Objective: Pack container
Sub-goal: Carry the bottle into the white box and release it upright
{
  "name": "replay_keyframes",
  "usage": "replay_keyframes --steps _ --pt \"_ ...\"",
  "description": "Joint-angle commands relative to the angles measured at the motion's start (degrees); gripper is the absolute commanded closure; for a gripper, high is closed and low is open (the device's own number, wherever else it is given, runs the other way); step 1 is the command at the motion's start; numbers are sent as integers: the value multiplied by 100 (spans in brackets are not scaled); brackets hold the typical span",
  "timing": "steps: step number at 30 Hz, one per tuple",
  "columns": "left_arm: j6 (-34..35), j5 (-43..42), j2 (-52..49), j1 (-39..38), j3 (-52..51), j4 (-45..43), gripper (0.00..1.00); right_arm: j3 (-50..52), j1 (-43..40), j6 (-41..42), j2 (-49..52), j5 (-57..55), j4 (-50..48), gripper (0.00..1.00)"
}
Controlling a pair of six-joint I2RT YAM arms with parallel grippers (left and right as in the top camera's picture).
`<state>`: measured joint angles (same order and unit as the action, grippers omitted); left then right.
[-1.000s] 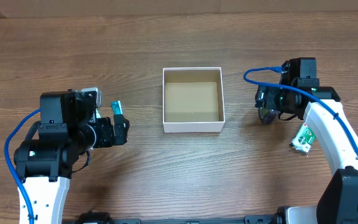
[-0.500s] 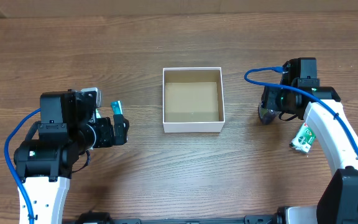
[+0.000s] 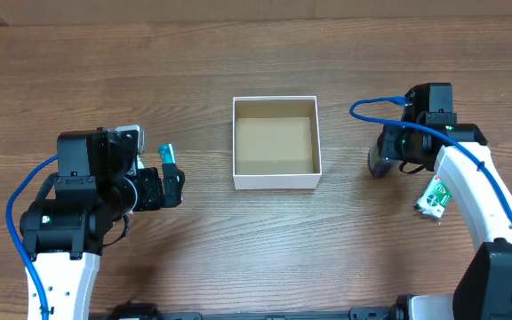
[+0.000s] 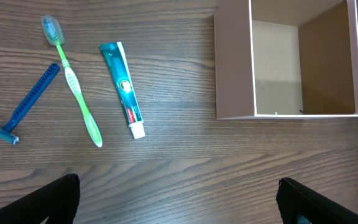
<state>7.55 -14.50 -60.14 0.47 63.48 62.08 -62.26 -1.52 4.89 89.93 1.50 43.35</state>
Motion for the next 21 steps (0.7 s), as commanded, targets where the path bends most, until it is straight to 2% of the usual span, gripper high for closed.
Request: replay_keyframes --steps 1,6,9,10,15,21 --pt "-26 7 -9 -11 151 -33 0 -380 2 136 -354 15 433 96" --pt "-26 9 -9 -11 151 -66 0 -1360 302 131 -1211 11 1108 96" --pt "-26 9 -9 -11 151 -68 0 -1943 820 197 -1547 0 1335 96" --pt "-26 9 -9 -11 151 -66 0 -2260 1191 439 -1587 -74 1414 96" --pt "-26 9 -9 -11 151 -66 0 -2638 2490 911 -1453 -485 1032 96" --pt "-26 9 -9 -11 151 -63 0 -2638 3421 1043 -649 -1191 413 96"
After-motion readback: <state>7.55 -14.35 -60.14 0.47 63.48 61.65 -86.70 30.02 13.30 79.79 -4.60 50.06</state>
